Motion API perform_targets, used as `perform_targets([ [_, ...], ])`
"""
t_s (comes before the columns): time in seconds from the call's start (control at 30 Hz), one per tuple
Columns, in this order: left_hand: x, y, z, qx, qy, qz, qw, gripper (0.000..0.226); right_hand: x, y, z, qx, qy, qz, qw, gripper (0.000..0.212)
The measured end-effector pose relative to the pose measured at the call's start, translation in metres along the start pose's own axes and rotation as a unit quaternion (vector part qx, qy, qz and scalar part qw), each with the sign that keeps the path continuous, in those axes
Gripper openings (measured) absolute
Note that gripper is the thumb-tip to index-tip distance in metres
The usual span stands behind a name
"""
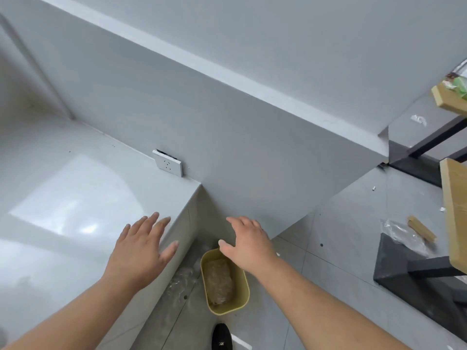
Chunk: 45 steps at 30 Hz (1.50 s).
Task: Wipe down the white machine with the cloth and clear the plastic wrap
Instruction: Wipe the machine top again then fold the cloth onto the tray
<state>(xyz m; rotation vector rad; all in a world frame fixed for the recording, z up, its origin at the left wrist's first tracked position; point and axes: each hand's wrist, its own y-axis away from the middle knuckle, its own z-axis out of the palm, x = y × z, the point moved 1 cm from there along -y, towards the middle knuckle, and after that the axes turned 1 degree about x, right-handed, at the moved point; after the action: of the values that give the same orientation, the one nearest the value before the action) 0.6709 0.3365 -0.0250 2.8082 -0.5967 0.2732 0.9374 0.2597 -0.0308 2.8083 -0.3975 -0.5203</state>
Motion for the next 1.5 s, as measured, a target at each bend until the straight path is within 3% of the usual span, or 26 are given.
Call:
perform_targets([
  [0.23,0.008,0.018,-0.067,0.057,-0.008,-0.004,0.998,0.071,-0.042,0.010,-0.049,0.059,-0.025,-0.041,0.997,0.077],
  [0.47,0.012,0.056,-0.134,0.115,0.048,-0.034,0.992,0.074,-0.085,0.031,-0.102,0.097,-0.021,-0.089,0.991,0.078],
  [0.67,0.004,0.076,-0.199,0.169,0.022,-0.027,0.985,0.080,-0.133,0.043,-0.151,0.145,-0.036,-0.134,0.980,0.085],
  [0.87,-0.008,0.090,-0.245,0.221,0.007,-0.041,0.974,0.082,-0.183,0.041,-0.186,0.180,-0.041,-0.190,0.964,0.077],
  [1.2,-0.045,0.108,-0.281,0.280,-0.004,-0.105,0.954,0.083,-0.254,0.027,-0.214,0.185,-0.035,-0.285,0.940,0.080],
  [1.5,-0.079,0.131,-0.264,0.266,0.002,-0.144,0.953,0.082,-0.285,0.031,-0.181,0.141,-0.023,-0.308,0.941,0.077],
])
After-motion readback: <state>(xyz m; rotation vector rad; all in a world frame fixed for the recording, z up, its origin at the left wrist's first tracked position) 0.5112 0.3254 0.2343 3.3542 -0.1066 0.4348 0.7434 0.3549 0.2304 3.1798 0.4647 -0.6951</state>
